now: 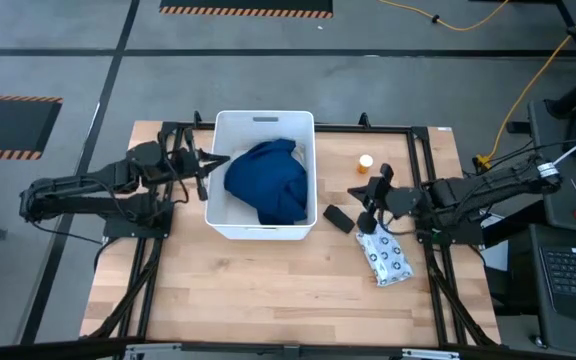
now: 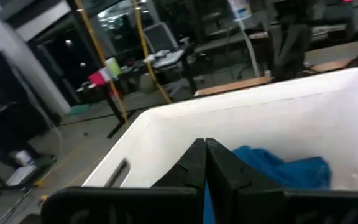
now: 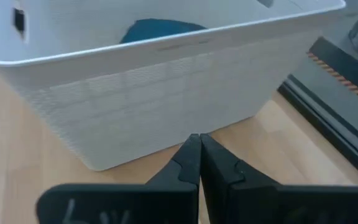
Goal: Pick & place medical supplies in basket/bin
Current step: Put the orange bottle into the white bin
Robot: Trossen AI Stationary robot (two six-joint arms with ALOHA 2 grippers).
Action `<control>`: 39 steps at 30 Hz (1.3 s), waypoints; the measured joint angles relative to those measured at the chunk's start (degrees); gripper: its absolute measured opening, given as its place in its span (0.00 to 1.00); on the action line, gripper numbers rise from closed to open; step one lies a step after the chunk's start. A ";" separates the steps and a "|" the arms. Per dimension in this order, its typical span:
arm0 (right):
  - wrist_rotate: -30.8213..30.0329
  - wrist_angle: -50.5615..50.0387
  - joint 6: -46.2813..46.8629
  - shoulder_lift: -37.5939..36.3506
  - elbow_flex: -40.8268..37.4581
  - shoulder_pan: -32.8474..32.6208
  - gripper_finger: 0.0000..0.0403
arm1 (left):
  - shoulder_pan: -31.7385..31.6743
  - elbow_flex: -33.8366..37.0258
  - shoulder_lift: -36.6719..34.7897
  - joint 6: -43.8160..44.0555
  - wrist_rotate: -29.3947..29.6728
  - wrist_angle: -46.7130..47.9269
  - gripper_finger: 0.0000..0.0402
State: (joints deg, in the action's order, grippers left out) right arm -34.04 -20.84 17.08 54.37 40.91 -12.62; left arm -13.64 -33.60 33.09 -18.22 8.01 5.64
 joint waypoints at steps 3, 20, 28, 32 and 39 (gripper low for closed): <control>3.00 -0.04 -2.19 0.00 0.00 4.51 0.02 | -2.05 3.75 -2.78 0.30 -0.19 -3.09 0.01; 15.30 -13.44 -7.72 -0.17 6.00 25.74 0.06 | -5.25 12.56 -20.77 4.58 -2.12 -3.77 0.01; 17.80 -20.76 -5.53 -0.15 11.56 29.89 0.34 | -5.23 12.56 -20.75 4.53 -2.13 -3.71 0.00; 23.04 -21.61 -4.41 -0.11 12.17 33.27 0.50 | -5.23 12.54 -20.75 4.51 -2.12 -3.12 0.01; 23.88 -23.62 0.92 0.94 12.26 38.84 0.66 | -5.22 12.54 -20.73 4.70 -2.12 -1.97 0.01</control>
State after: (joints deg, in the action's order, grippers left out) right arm -10.16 -44.47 18.00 55.31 53.17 26.22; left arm -18.86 -21.06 12.36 -13.52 5.89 3.67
